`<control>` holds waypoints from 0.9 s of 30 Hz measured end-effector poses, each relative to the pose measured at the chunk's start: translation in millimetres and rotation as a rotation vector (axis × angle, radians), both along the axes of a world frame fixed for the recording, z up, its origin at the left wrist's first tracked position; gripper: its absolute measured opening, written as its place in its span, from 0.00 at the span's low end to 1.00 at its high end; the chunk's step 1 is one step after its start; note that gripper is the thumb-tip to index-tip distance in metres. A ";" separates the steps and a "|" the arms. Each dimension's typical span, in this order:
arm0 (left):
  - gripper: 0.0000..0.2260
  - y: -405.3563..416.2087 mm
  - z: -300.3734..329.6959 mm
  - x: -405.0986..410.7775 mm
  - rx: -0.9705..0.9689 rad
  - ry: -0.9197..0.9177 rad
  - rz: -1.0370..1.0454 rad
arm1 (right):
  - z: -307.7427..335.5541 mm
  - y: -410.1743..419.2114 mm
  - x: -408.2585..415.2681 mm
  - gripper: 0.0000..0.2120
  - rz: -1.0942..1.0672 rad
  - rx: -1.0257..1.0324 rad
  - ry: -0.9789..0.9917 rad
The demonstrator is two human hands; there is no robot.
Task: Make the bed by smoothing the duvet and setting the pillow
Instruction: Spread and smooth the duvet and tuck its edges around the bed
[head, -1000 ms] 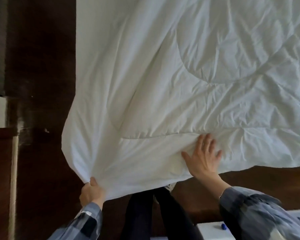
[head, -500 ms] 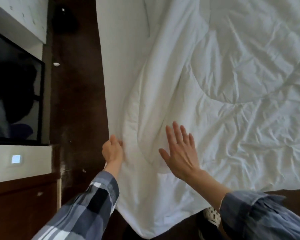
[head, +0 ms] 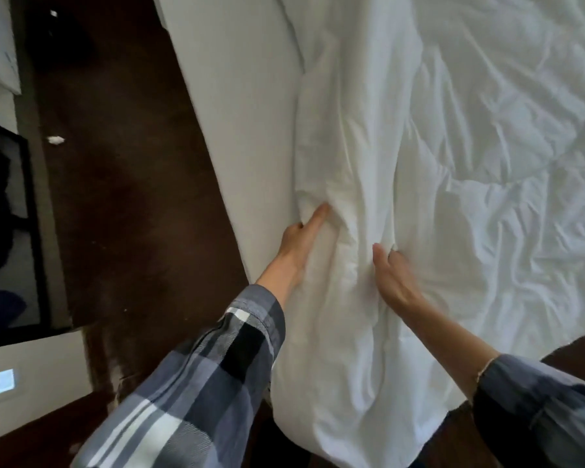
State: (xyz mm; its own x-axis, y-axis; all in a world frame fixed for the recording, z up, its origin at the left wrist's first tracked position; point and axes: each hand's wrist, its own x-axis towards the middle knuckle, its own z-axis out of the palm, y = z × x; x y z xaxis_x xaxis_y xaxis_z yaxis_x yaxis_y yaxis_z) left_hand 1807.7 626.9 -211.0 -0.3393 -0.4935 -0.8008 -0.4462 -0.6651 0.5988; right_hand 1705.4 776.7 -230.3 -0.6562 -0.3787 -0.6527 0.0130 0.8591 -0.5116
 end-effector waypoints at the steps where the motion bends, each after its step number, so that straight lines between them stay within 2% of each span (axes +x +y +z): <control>1: 0.38 -1.6 -1.1 2.2 0.027 -0.008 -0.018 | 3.0 -0.6 2.6 0.41 -0.002 -0.016 -0.015; 3: 0.24 -3.4 -6.9 9.1 -0.045 -0.018 -0.073 | 6.6 0.0 10.0 0.42 0.056 -0.001 0.014; 5: 0.17 -12.0 -10.9 28.1 -0.201 -0.056 -0.044 | 4.3 0.7 20.9 0.39 0.140 0.059 0.119; 8: 0.17 -36.9 -22.5 95.5 -0.461 -0.308 0.044 | -5.4 5.8 36.4 0.39 0.266 0.180 0.276; 10: 0.17 -52.8 -31.8 155.1 -0.551 -0.578 0.048 | -16.4 14.5 46.1 0.40 0.365 0.253 0.321; 12: 0.17 -60.4 -38.3 188.6 -0.563 -0.711 0.020 | -24.2 23.2 52.7 0.41 0.420 0.272 0.345; 15: 0.20 -65.4 -54.5 184.6 -0.448 -0.722 0.060 | -31.8 31.3 54.3 0.41 0.430 0.254 0.399; 17: 0.26 -66.1 -58.5 172.7 -0.375 -0.697 0.111 | -36.7 40.5 46.8 0.41 0.419 0.254 0.440; 19: 0.34 -67.9 -50.5 155.5 -0.434 -0.661 0.107 | -43.5 49.0 38.9 0.42 0.457 0.308 0.436; 22: 0.41 -74.5 -32.5 117.4 -0.793 -0.653 -0.212 | -46.9 45.8 34.2 0.45 0.485 0.364 0.410; 24: 0.38 -81.3 -27.9 84.0 -0.946 -0.610 -0.544 | -40.9 28.2 36.2 0.45 0.445 0.304 0.449; 27: 0.34 -93.6 -34.6 36.6 -1.098 -0.535 -1.008 | -32.4 -23.7 47.3 0.41 0.451 0.105 0.573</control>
